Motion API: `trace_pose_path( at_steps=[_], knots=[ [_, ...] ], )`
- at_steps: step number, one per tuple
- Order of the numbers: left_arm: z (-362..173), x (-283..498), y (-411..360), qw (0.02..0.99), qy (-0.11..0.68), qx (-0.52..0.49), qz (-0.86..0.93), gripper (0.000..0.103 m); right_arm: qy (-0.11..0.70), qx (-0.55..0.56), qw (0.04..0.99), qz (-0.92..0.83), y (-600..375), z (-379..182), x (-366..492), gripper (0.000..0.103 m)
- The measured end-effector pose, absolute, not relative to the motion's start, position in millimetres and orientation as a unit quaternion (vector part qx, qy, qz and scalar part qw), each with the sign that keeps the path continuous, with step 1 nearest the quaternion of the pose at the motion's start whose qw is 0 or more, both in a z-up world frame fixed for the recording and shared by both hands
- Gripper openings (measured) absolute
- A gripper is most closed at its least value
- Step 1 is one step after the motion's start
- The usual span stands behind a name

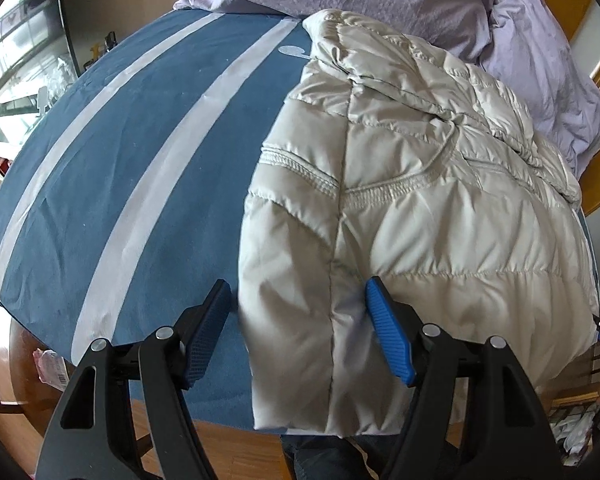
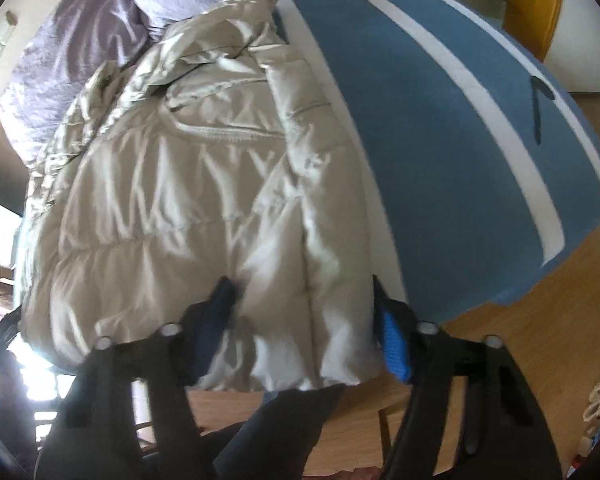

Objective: Fold large clothes

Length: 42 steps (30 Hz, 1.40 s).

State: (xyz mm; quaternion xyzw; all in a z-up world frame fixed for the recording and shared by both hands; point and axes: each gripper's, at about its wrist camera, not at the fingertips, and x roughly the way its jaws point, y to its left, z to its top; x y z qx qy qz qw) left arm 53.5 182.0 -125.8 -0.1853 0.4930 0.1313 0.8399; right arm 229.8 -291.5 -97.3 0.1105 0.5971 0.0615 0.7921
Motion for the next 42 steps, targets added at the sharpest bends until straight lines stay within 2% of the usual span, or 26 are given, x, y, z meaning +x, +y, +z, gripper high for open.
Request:
trace_pose_path(
  at_steps=[5,6,9,12,15,29,42],
  knots=[
    [-125,50,173,0.843,0.489,-0.193,0.115,0.057,0.59,0.152,0.788,0.088,-299,-97,219,0.033],
    [-125,49,173,0.843,0.488,-0.198,0.112,0.051,0.588,0.159,0.787,0.093,-301,-97,217,0.027],
    [-124,48,173,0.843,0.481,-0.22,0.102,0.034,0.577,0.173,0.791,0.107,-300,-93,214,0.015],
    [-119,48,173,0.847,0.47,-0.228,0.096,0.019,0.562,0.182,0.798,0.117,-301,-85,213,0.012],
    [-112,48,171,0.853,0.461,-0.227,0.093,0.012,0.548,0.195,0.804,0.124,-299,-79,215,0.012],
    [-19,91,179,0.905,0.358,-0.215,0.083,0.009,0.464,0.21,0.846,0.157,-281,-16,256,0.011],
    [22,176,189,0.915,0.34,-0.183,0.12,0.009,0.415,0.215,0.872,0.146,-274,26,350,0.01]
  ],
)
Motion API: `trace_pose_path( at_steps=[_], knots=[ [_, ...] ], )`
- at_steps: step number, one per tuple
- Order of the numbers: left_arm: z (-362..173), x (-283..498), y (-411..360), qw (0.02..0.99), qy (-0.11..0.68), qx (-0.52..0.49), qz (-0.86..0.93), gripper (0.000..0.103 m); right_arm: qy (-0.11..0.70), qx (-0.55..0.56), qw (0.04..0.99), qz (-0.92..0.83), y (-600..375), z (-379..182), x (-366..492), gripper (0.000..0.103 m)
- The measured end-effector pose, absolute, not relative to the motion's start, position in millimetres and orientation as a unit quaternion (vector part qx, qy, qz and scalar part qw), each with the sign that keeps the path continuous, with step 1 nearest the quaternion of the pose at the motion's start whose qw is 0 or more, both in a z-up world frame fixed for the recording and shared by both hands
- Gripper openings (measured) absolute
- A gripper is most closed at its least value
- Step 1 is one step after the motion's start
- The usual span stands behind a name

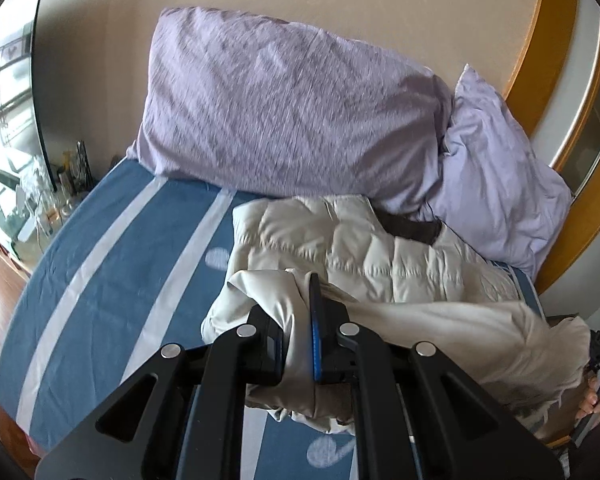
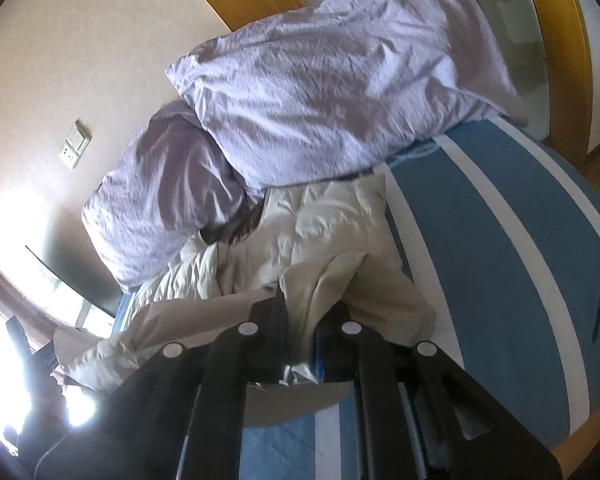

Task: Fold large clothes
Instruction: 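Grasp the hem with both grippers and lift it toward the collar, then lay the hem over the collar and open both grippers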

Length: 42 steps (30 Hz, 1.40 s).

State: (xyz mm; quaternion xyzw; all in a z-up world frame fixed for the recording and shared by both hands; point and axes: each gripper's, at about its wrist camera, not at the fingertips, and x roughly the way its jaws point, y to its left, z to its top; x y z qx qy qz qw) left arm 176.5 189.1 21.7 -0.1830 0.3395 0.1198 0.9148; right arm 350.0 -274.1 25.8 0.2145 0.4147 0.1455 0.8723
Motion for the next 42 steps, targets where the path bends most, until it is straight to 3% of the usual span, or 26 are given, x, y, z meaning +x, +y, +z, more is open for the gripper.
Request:
trace_pose_path(
  at_steps=[15,32,38,42],
  knots=[
    [22,270,215,0.905,0.342,-0.198,0.157,0.009,0.422,0.206,0.872,0.14,-248,18,467,0.011],
    [-35,374,235,0.851,0.423,-0.215,0.226,0.01,0.511,0.165,0.839,0.088,-224,-58,568,0.014],
    [-58,392,247,0.826,0.45,-0.241,0.241,0.017,0.536,0.191,0.82,0.068,-224,-83,587,0.025],
    [-60,400,251,0.819,0.457,-0.258,0.233,0.032,0.539,0.203,0.814,0.068,-228,-78,588,0.035]
  ],
)
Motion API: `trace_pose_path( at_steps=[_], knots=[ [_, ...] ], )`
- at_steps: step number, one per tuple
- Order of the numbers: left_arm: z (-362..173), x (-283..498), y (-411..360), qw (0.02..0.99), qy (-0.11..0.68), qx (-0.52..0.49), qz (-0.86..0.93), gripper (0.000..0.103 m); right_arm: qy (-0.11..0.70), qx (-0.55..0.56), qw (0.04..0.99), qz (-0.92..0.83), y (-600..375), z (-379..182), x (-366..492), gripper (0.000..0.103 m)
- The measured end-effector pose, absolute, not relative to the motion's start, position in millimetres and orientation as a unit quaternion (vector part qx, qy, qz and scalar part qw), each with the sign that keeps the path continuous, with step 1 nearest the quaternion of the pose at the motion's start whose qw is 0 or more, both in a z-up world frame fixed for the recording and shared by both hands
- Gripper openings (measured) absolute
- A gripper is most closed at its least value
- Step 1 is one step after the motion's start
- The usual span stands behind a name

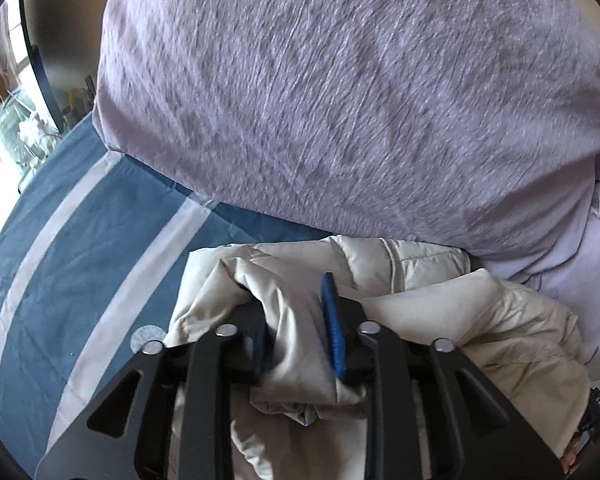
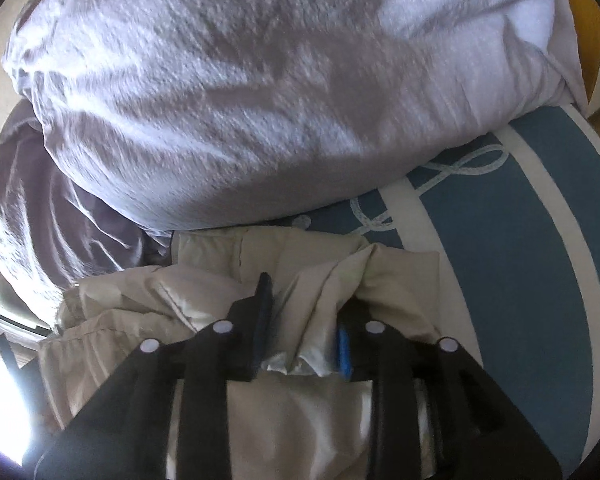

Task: Fold large clothes
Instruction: 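Lay the hem over the collar and open both grippers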

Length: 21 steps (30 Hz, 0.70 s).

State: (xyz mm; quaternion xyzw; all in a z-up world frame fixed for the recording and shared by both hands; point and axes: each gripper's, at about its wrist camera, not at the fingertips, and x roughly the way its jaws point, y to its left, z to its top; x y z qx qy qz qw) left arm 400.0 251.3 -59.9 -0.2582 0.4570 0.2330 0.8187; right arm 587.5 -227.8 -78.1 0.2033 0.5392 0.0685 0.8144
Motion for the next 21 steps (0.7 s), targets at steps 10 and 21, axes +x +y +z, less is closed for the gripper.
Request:
trace_pose_path(
  at_steps=[10,21],
  knots=[
    [-21,407,237,0.852,0.429,-0.217,0.208,0.076,0.499,0.152,0.849,0.085,-215,-25,564,0.059],
    [-19,392,164,0.875,0.436,-0.139,0.158,0.081,0.531,0.073,0.826,0.174,-106,-40,547,0.059]
  ],
)
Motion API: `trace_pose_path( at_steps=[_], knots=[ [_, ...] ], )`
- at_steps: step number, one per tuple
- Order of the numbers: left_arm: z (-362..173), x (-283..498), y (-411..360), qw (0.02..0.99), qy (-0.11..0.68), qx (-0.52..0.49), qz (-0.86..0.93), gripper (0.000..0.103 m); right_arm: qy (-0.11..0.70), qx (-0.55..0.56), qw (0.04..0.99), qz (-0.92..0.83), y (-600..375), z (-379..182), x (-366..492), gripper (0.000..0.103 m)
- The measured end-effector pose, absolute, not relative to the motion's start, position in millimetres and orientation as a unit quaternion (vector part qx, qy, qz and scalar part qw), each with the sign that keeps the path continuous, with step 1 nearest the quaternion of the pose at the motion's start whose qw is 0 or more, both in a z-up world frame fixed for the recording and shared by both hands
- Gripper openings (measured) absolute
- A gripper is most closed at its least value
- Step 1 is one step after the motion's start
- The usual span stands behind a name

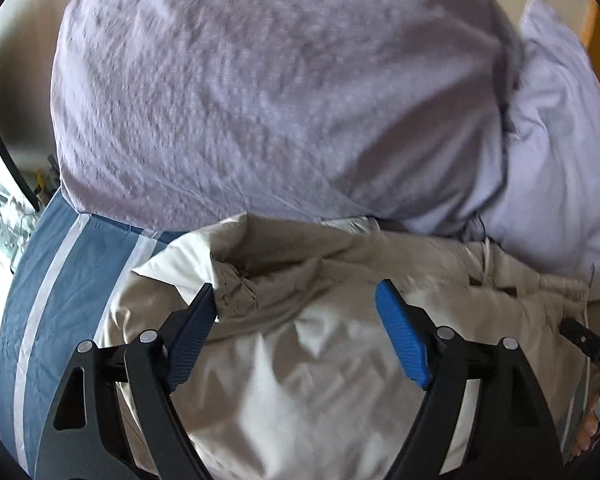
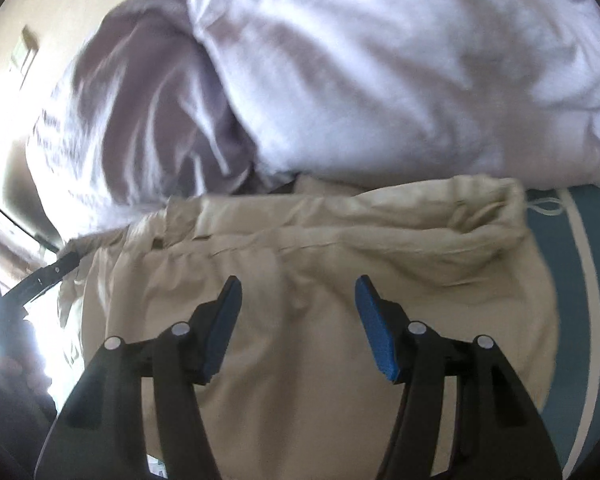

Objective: Fold large clothes

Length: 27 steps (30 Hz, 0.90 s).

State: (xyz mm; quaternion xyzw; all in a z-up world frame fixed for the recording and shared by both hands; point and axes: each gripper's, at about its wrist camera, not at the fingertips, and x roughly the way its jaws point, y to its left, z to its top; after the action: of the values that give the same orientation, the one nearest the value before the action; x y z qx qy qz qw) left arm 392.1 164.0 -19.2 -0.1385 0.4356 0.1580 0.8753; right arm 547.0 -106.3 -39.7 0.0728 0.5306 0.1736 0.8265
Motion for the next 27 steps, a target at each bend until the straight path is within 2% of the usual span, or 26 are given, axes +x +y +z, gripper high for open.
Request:
trace_pose_path(
  at_steps=[9,10,12,15,18,27],
  knots=[
    [-17,379,135,0.895,0.408,-0.094,0.152,0.082,0.548,-0.005,0.818,0.176,-53,-62,542,0.058],
    [-18,380,131,0.896,0.41,-0.089,0.145,0.082,0.549,-0.015,0.817,0.172,-50,-68,541,0.049],
    [-22,384,124,0.896,0.415,-0.081,0.137,0.082,0.552,-0.027,0.816,0.167,-48,-77,540,0.024],
    [-29,389,116,0.894,0.424,-0.077,0.126,0.082,0.551,-0.029,0.818,0.165,-50,-81,542,0.008],
    [-35,396,109,0.892,0.429,-0.075,0.12,0.082,0.539,-0.02,0.827,0.16,-52,-77,549,0.005],
    [-33,410,106,0.895,0.425,-0.074,0.113,0.083,0.513,0.015,0.849,0.124,-55,-65,588,0.005]
  ],
)
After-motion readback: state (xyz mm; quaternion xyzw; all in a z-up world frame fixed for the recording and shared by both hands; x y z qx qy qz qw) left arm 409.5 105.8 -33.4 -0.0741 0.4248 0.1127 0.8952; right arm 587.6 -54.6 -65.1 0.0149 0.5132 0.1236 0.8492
